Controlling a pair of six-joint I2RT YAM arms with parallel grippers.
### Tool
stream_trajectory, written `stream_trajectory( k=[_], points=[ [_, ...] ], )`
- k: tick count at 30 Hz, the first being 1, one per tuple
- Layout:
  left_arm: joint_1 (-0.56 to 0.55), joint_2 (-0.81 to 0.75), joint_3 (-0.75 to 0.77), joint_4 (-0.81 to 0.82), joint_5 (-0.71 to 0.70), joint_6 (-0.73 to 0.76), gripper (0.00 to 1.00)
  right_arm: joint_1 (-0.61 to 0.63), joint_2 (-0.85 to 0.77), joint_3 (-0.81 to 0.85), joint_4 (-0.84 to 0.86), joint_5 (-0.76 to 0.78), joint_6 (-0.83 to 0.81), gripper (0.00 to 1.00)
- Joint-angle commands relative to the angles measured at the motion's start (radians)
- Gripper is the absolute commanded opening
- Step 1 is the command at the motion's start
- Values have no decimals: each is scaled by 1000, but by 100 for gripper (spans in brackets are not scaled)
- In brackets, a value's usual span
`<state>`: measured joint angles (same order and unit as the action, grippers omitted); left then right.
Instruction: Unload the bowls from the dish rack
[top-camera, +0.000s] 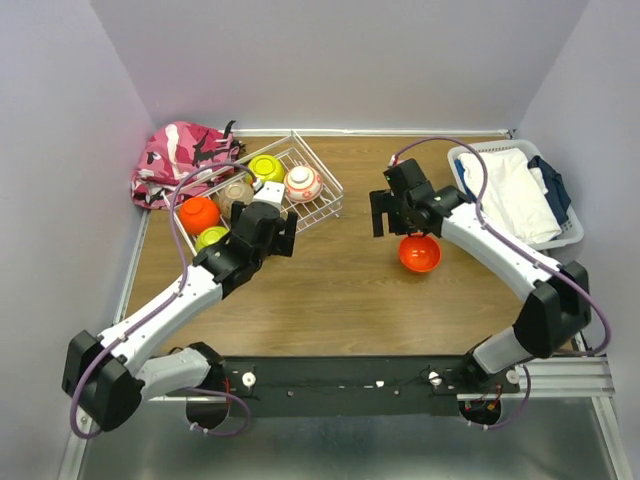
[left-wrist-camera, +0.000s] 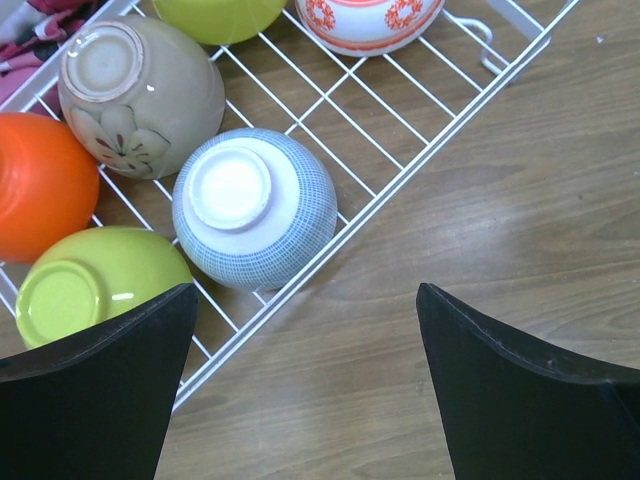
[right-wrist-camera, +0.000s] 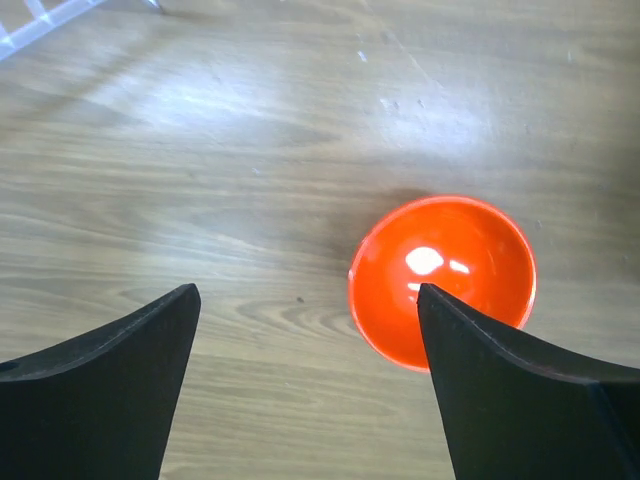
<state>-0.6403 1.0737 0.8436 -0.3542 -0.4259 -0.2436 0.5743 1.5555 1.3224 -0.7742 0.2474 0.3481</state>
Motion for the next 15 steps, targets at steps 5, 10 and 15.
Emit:
stream_trajectory(
  k=[5,10,15],
  points=[
    [36,121,143,-124,-25,-97,99,6,-236,-209,306,-89,23,99],
    [100,204,222,-201,18,-117,99,4,-294,-270,348,-114,31,99],
    [169,291,272,-236,108,-126,99,4,-322,-322,358,-126,43,98]
  ],
)
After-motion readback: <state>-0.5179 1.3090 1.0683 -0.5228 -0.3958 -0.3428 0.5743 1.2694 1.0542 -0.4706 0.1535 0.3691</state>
